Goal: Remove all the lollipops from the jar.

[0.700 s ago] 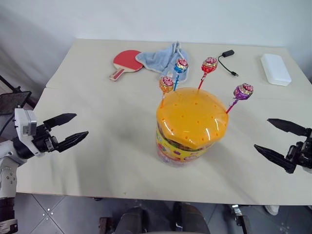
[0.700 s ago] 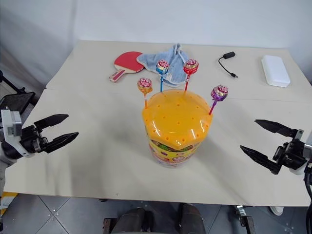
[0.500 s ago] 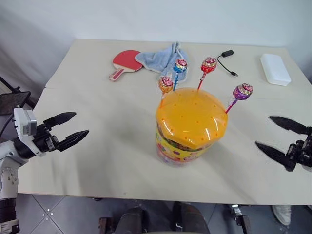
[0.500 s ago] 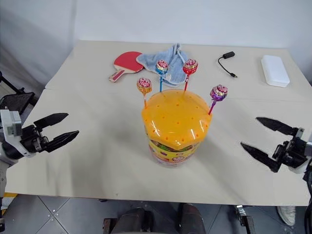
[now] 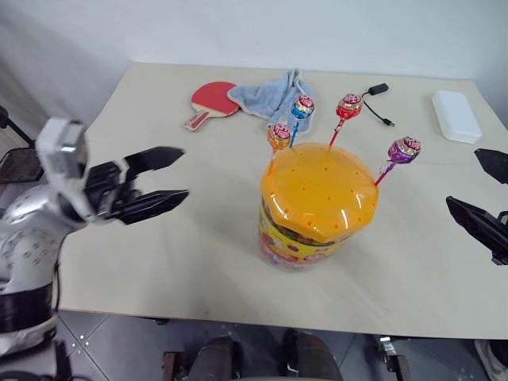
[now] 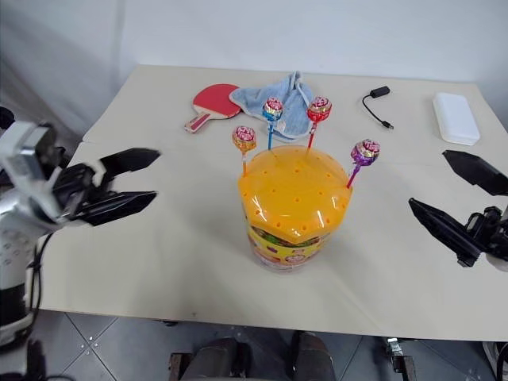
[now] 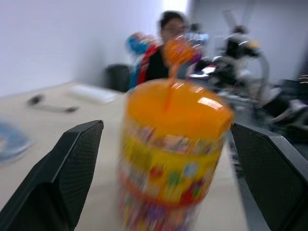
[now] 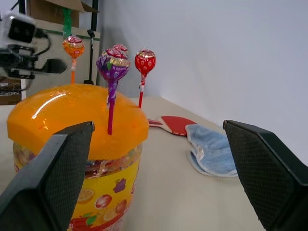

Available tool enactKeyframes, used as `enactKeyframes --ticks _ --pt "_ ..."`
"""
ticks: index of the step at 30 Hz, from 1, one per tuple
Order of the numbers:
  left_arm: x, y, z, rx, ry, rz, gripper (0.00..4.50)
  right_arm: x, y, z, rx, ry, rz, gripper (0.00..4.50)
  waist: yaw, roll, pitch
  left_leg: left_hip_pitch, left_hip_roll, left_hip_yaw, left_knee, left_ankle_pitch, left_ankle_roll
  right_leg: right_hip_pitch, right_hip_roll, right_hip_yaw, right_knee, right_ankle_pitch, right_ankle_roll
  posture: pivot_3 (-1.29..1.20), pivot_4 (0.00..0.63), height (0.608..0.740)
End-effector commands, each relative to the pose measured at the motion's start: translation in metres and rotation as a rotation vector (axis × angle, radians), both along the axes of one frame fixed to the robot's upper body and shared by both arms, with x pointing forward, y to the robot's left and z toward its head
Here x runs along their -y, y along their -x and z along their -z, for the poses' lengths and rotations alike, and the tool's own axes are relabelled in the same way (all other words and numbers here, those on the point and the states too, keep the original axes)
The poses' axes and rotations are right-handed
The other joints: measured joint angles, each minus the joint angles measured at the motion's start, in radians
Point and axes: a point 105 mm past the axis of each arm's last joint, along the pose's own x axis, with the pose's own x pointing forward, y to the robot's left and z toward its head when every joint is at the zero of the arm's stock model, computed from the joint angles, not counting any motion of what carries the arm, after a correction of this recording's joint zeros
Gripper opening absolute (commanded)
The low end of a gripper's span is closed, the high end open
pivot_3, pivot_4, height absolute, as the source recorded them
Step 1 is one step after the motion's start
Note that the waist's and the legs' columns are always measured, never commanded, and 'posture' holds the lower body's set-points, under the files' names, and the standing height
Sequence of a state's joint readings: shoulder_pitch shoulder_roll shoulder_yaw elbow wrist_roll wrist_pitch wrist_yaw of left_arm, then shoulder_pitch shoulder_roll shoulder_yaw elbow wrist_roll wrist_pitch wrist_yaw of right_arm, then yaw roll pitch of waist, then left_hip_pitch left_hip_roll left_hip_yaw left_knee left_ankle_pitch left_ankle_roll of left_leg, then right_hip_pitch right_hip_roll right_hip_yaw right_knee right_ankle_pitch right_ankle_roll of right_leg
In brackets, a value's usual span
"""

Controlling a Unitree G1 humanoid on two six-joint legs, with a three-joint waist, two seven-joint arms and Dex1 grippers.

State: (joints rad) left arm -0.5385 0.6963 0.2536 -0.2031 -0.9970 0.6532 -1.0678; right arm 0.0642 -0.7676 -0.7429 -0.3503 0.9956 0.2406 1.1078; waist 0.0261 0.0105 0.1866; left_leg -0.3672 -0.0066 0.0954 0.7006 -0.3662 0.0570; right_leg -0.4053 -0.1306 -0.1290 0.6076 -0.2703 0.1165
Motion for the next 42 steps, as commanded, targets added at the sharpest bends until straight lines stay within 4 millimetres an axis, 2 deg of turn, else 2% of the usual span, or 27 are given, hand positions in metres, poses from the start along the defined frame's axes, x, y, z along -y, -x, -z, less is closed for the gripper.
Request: enactKeyframes --ticks 1,6,12,15,25,28,29,32,34,36,39,41,42 --pt "0.019 -0.003 -0.016 0.027 0.042 0.054 4.50 0.000 0.005 0.003 0.013 -0.013 -0.032 4.49 0.000 0.000 0.000 0.000 0.000 0.000 0.000 0.000 0.000 0.000 0.001 -0.001 0.000 0.000 0.000 0.00 0.150 0.740" --pt "0.052 -0.009 -0.017 0.014 0.040 0.146 4.50 -0.012 0.007 0.018 0.018 -0.082 -0.123 4.49 -0.001 0.000 0.000 0.001 0.001 0.001 0.000 0.000 0.000 0.000 0.002 -0.003 -0.001 0.000 0.000 0.00 0.150 0.740" --pt "0.072 -0.017 -0.017 0.000 0.034 0.177 4.50 -0.014 0.006 0.027 0.053 -0.125 -0.135 4.49 0.001 0.000 0.000 0.000 0.000 0.001 0.001 0.001 0.000 0.000 0.003 -0.004 0.000 0.000 0.001 0.00 0.150 0.740" --pt "0.075 -0.023 -0.019 -0.007 0.044 0.154 3.96 -0.010 0.004 0.027 0.052 -0.118 -0.114 4.50 0.000 0.000 0.000 0.000 0.000 0.001 0.001 0.001 0.000 0.000 0.002 -0.003 -0.001 0.000 0.001 0.00 0.150 0.740" --pt "0.072 -0.011 -0.022 -0.019 0.040 0.236 0.90 -0.002 0.003 0.023 0.065 -0.115 -0.077 4.50 0.000 0.000 0.000 0.000 0.000 0.001 0.001 0.001 0.001 0.000 0.002 -0.003 0.000 0.000 0.001 0.00 0.150 0.740" --pt "0.058 -0.010 -0.047 -0.041 0.159 0.262 0.01 -0.001 0.001 0.018 0.073 -0.123 -0.074 4.50 -0.001 0.000 0.000 0.000 0.000 0.000 0.001 0.001 0.001 0.000 0.002 -0.003 0.000 0.000 0.001 0.00 0.150 0.740" --pt "0.055 -0.010 -0.052 -0.044 0.187 0.263 0.01 -0.001 0.001 0.018 0.075 -0.124 -0.073 4.50 -0.002 0.000 0.000 -0.001 0.001 0.000 0.002 0.001 0.001 0.000 0.002 -0.002 0.000 0.000 0.001 0.00 0.150 0.740" --pt "0.016 -0.020 -0.077 -0.093 0.352 0.196 0.01 0.000 -0.001 0.012 0.083 -0.151 -0.072 4.50 -0.002 0.000 0.000 -0.001 0.001 -0.001 0.002 0.001 0.000 0.000 0.001 -0.001 0.000 0.000 0.001 0.00 0.150 0.740" --pt "-0.009 -0.030 -0.075 -0.120 0.362 0.078 0.01 -0.001 -0.002 0.010 0.086 -0.154 -0.076 4.50 -0.006 0.000 0.000 0.000 0.001 -0.001 0.002 0.001 0.000 0.000 0.001 -0.001 0.000 0.000 0.001 0.00 0.150 0.740" --pt "-0.045 -0.052 -0.040 -0.169 0.175 -0.229 0.01 -0.003 -0.003 0.009 0.091 -0.152 -0.082 4.50 -0.012 0.000 0.000 0.000 0.001 -0.001 0.000 0.001 0.000 -0.001 0.002 -0.002 0.000 0.000 0.000 0.00 0.150 0.740" --pt "-0.086 -0.067 0.008 -0.274 -0.075 -0.542 0.01 -0.006 -0.002 0.008 0.098 -0.118 -0.102 4.50 -0.021 0.001 0.000 0.004 0.000 0.002 -0.003 0.001 0.000 -0.001 0.004 -0.003 0.000 0.000 0.000 0.00 0.150 0.740" --pt "-0.112 -0.065 0.043 -0.446 -0.198 -0.712 0.01 -0.010 -0.002 0.009 0.105 -0.085 -0.120 4.50 -0.018 0.000 0.001 0.003 0.001 0.002 -0.002 0.001 0.000 -0.001 0.004 -0.003 0.000 0.000 0.000 0.00 0.150 0.740" --pt "-0.119 -0.062 0.053 -0.501 -0.240 -0.758 0.01 -0.011 -0.003 0.009 0.107 -0.075 -0.125 4.50 -0.013 0.000 0.001 0.003 0.000 0.002 -0.002 0.001 0.000 -0.001 0.003 -0.002 0.000 0.000 0.001 0.00 0.150 0.740"
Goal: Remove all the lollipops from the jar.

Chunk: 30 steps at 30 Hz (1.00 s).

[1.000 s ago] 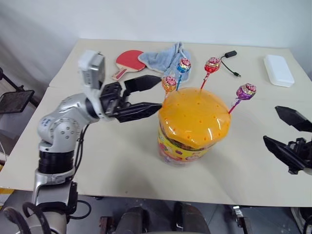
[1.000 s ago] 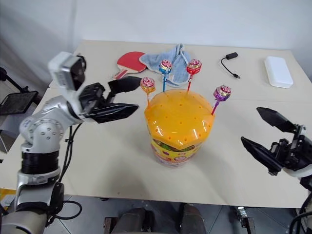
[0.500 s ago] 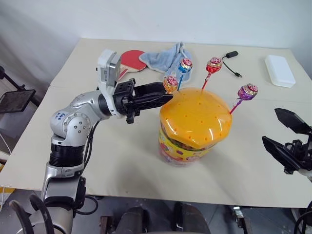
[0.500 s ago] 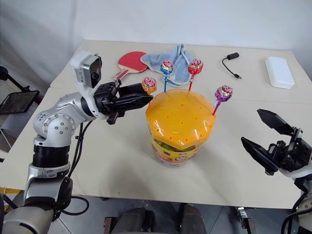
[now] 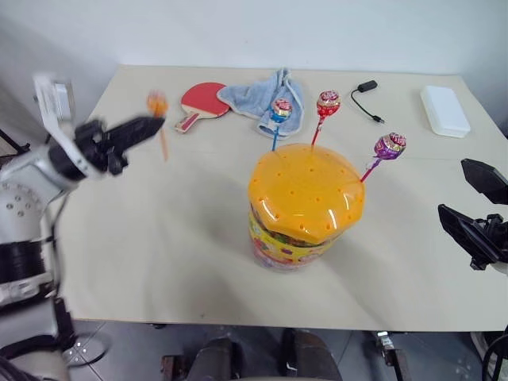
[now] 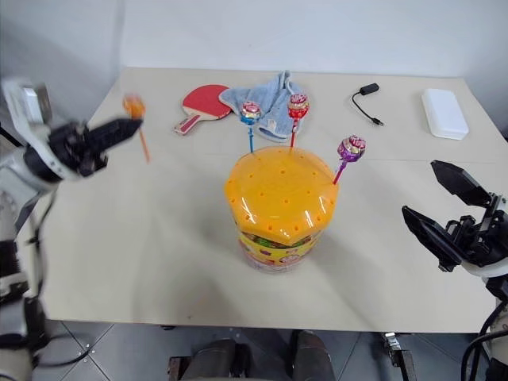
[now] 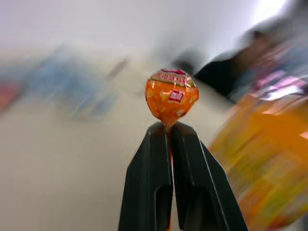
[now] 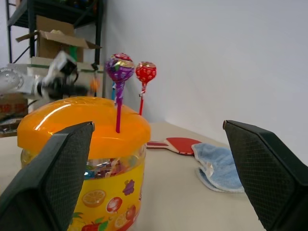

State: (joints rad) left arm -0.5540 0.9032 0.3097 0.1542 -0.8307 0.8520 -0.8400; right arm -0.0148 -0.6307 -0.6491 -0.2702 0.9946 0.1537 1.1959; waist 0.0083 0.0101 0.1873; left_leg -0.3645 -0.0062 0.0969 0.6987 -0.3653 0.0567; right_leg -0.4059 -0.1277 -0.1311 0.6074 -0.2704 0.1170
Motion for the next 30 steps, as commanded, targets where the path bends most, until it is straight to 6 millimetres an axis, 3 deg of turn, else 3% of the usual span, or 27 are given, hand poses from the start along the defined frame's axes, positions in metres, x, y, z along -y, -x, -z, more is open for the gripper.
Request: enactKeyframes --ticks 1,4,8,12,17,24,25,27,30 --pt "-0.025 0.010 0.037 -0.207 -0.189 -0.169 0.01 -0.005 0.004 -0.005 0.050 0.066 -0.018 4.50 0.009 0.000 0.000 -0.001 0.000 -0.001 0.000 0.000 0.000 0.000 -0.001 0.002 0.000 0.000 0.000 0.00 0.150 0.740" --pt "-0.040 0.026 0.087 -0.393 -0.361 -0.268 0.01 -0.005 0.003 0.004 0.024 0.100 -0.031 4.50 0.017 -0.001 0.000 -0.002 0.000 -0.003 0.000 -0.001 -0.001 -0.001 -0.004 0.006 0.000 0.000 0.000 0.00 0.150 0.740" --pt "-0.045 0.036 0.119 -0.485 -0.424 -0.307 0.01 -0.006 0.002 0.012 -0.002 0.130 -0.048 4.50 0.020 -0.001 0.000 -0.004 0.000 -0.005 0.001 -0.001 -0.001 -0.001 -0.006 0.005 -0.001 0.000 0.000 0.00 0.150 0.740" --pt "-0.042 0.040 0.131 -0.541 -0.381 -0.320 0.01 -0.006 0.001 0.011 0.001 0.131 -0.047 4.50 0.014 0.005 -0.003 -0.001 0.000 -0.002 0.000 -0.001 -0.001 -0.001 -0.007 0.008 0.000 0.000 0.000 0.00 0.150 0.740" --pt "-0.043 0.043 0.132 -0.547 -0.371 -0.323 1.30 -0.006 0.004 0.012 0.000 0.130 -0.040 4.50 0.015 0.007 -0.004 0.004 0.000 0.000 -0.002 -0.001 -0.002 0.001 -0.007 0.011 0.002 -0.001 -0.001 0.00 0.150 0.740" --pt "-0.076 0.050 0.096 -0.449 -0.350 -0.313 3.32 0.000 0.007 0.011 0.002 0.130 -0.011 4.50 0.000 0.007 -0.003 0.012 0.003 0.000 -0.005 -0.006 -0.009 0.007 -0.007 0.011 0.001 -0.003 -0.005 0.00 0.150 0.740" --pt "-0.081 0.051 0.081 -0.395 -0.343 -0.283 3.32 0.002 0.008 0.009 0.005 0.127 0.000 4.50 -0.005 0.007 -0.003 0.012 0.003 0.001 -0.005 -0.005 -0.009 0.006 -0.007 0.011 0.002 -0.003 -0.006 0.00 0.150 0.740" --pt "-0.067 0.059 0.029 -0.140 -0.294 -0.058 3.32 0.009 0.009 0.003 0.011 0.111 0.029 4.50 -0.009 0.006 -0.002 0.010 0.004 0.001 -0.005 -0.004 -0.007 0.002 -0.007 0.011 0.004 -0.004 -0.007 0.00 0.150 0.740" --pt "-0.052 0.066 -0.003 0.067 -0.272 0.133 3.32 0.014 0.010 -0.005 0.017 0.087 0.052 4.50 -0.006 0.004 -0.002 0.005 0.004 0.003 -0.005 -0.004 -0.007 -0.003 -0.007 0.010 0.004 -0.004 -0.008 0.00 0.150 0.740"
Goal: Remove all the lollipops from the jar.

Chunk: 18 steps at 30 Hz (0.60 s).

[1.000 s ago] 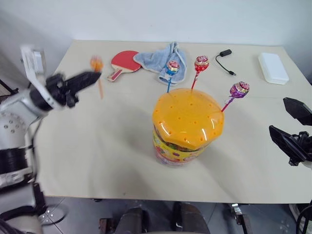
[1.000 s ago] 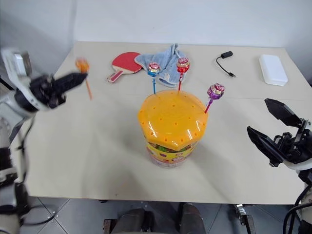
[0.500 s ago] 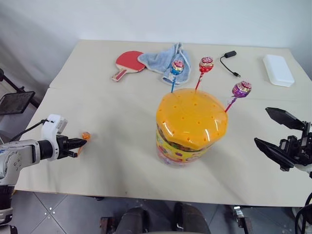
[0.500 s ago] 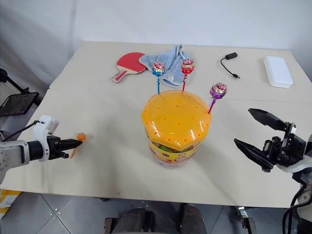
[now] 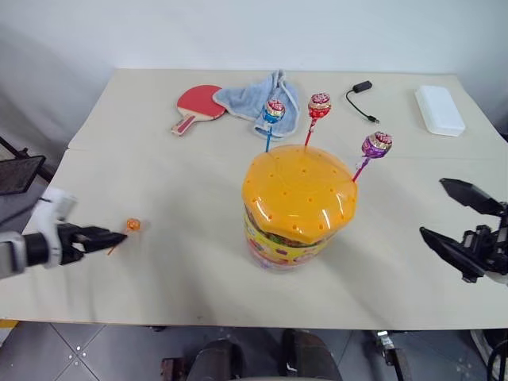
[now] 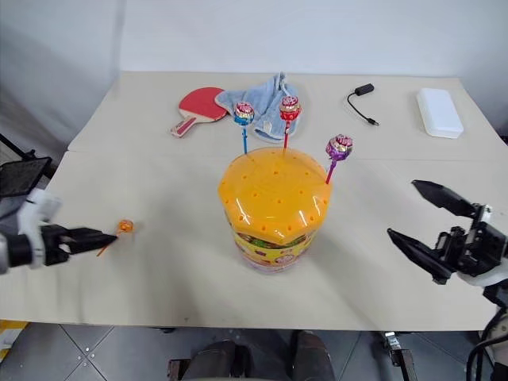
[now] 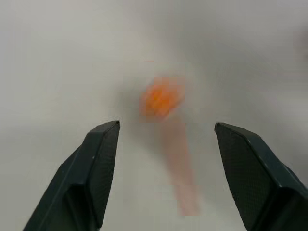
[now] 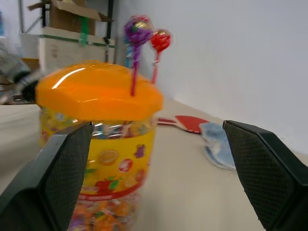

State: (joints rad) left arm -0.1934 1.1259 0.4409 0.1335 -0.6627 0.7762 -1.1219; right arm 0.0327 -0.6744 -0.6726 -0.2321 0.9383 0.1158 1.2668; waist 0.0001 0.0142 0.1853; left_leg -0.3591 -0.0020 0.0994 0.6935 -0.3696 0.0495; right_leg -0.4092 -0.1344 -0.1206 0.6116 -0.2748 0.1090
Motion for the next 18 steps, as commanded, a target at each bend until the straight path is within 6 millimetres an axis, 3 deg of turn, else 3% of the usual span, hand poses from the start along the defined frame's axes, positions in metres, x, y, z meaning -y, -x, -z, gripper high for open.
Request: enactKeyframes --ticks 1,3,6,8,12,18 --pt "0.021 0.006 -0.046 0.240 0.011 0.257 3.32 0.006 0.006 -0.018 0.047 -0.024 0.023 4.50 0.008 0.000 0.000 0.000 -0.001 0.000 0.000 0.000 0.000 0.000 -0.001 0.000 0.000 0.000 0.000 0.00 0.150 0.740" --pt "0.043 0.002 -0.061 0.278 0.074 0.367 3.32 0.006 0.008 -0.021 0.052 -0.025 0.027 4.50 0.015 0.001 0.000 0.000 -0.001 0.000 0.000 0.000 0.001 0.001 -0.001 0.000 -0.001 0.000 0.000 0.00 0.150 0.740" --pt "0.097 -0.006 -0.086 0.386 0.190 0.568 3.83 0.006 0.009 -0.026 0.069 -0.032 0.041 4.50 0.028 0.001 0.000 0.000 -0.002 0.001 0.002 0.001 0.002 0.001 0.002 0.000 0.001 0.001 0.001 0.00 0.150 0.740" --pt "0.130 -0.014 -0.098 0.454 0.256 0.655 4.44 0.006 0.009 -0.028 0.074 -0.038 0.047 4.50 0.032 -0.002 0.001 -0.002 -0.003 0.000 0.006 0.002 0.004 0.002 0.004 -0.001 0.003 0.001 0.003 0.00 0.150 0.740" --pt "0.182 -0.031 -0.113 0.510 0.410 0.744 4.48 0.003 0.011 -0.036 0.096 -0.048 0.039 4.50 0.027 -0.005 0.001 -0.003 -0.005 0.002 0.006 0.003 0.006 0.002 0.004 0.002 0.002 0.004 0.007 0.00 0.150 0.740" --pt "0.221 -0.046 -0.103 0.456 0.417 0.786 4.48 -0.004 0.016 -0.039 0.109 -0.059 0.024 4.50 0.018 -0.005 0.001 -0.002 -0.004 0.006 0.004 0.003 0.007 0.000 0.008 -0.002 0.000 0.004 0.007 0.00 0.150 0.740"
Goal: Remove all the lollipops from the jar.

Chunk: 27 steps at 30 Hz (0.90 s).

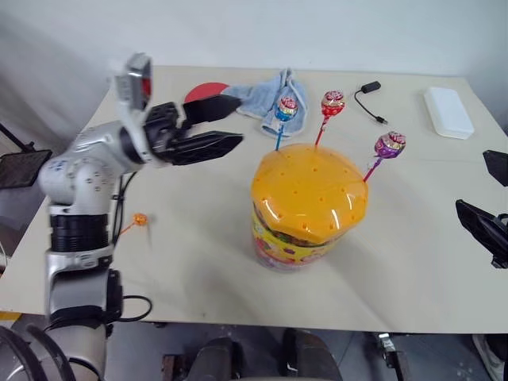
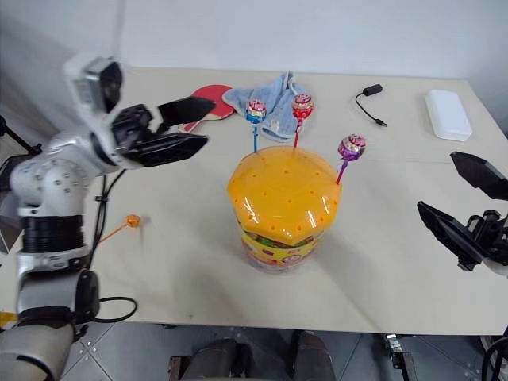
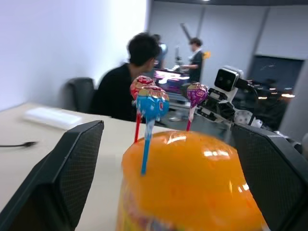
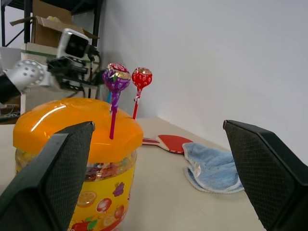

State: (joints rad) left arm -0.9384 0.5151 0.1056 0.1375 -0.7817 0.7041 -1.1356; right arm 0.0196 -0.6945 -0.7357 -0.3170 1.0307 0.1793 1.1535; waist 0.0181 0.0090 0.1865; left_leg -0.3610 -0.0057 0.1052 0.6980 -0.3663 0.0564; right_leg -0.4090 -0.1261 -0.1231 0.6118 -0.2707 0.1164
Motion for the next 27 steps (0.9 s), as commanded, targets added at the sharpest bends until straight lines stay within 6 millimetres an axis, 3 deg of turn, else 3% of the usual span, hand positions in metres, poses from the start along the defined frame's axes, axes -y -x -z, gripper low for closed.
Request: enactKeyframes --ticks 1,5,14,19,22,25,27 --pt "0.011 -0.003 0.002 0.012 -0.030 -0.002 4.48 -0.004 0.010 -0.012 0.056 -0.006 -0.002 4.50 0.001 0.000 0.000 0.000 0.000 0.000 0.000 0.000 0.000 0.000 0.000 0.000 0.000 0.000 0.000 0.00 0.150 0.740" --pt "0.026 -0.006 0.008 -0.014 -0.054 0.029 4.48 -0.007 0.013 -0.010 0.050 -0.026 -0.013 4.50 0.009 -0.001 0.001 0.000 0.000 0.000 0.001 0.000 0.000 0.000 0.000 0.001 0.000 0.000 0.000 0.00 0.150 0.740" --pt "0.043 -0.003 0.005 -0.035 -0.041 0.083 1.64 -0.016 0.011 -0.004 0.036 -0.043 -0.039 4.50 0.008 -0.001 0.001 -0.006 -0.001 -0.006 0.004 0.000 0.001 0.000 -0.001 -0.004 -0.002 0.001 0.001 0.00 0.150 0.740" --pt "0.042 -0.003 0.001 -0.012 -0.015 0.080 0.04 -0.017 0.009 -0.001 0.029 -0.054 -0.045 4.50 0.009 -0.001 0.001 -0.006 -0.001 -0.007 0.004 0.000 0.001 0.000 -0.001 -0.006 -0.002 0.001 0.001 0.00 0.150 0.740" --pt "0.025 -0.006 -0.013 -0.005 0.075 0.043 0.04 -0.018 0.008 -0.002 0.029 -0.061 -0.053 4.50 0.009 -0.001 0.001 -0.007 -0.001 -0.008 0.004 0.000 0.001 0.000 -0.001 -0.007 -0.003 0.001 0.001 0.00 0.150 0.740" --pt "-0.020 -0.016 -0.039 -0.025 0.233 -0.102 0.04 -0.018 0.006 -0.004 0.031 -0.081 -0.063 4.50 0.005 -0.001 0.001 -0.007 -0.001 -0.009 0.005 0.000 0.001 0.000 -0.001 -0.007 -0.003 0.001 0.001 0.00 0.150 0.740" --pt "-0.041 -0.022 -0.042 -0.037 0.244 -0.203 0.04 -0.018 0.005 -0.003 0.030 -0.084 -0.065 4.50 -0.001 -0.001 0.001 -0.007 0.000 -0.009 0.004 0.000 0.001 0.000 -0.001 -0.007 -0.002 0.001 0.001 0.00 0.150 0.740"
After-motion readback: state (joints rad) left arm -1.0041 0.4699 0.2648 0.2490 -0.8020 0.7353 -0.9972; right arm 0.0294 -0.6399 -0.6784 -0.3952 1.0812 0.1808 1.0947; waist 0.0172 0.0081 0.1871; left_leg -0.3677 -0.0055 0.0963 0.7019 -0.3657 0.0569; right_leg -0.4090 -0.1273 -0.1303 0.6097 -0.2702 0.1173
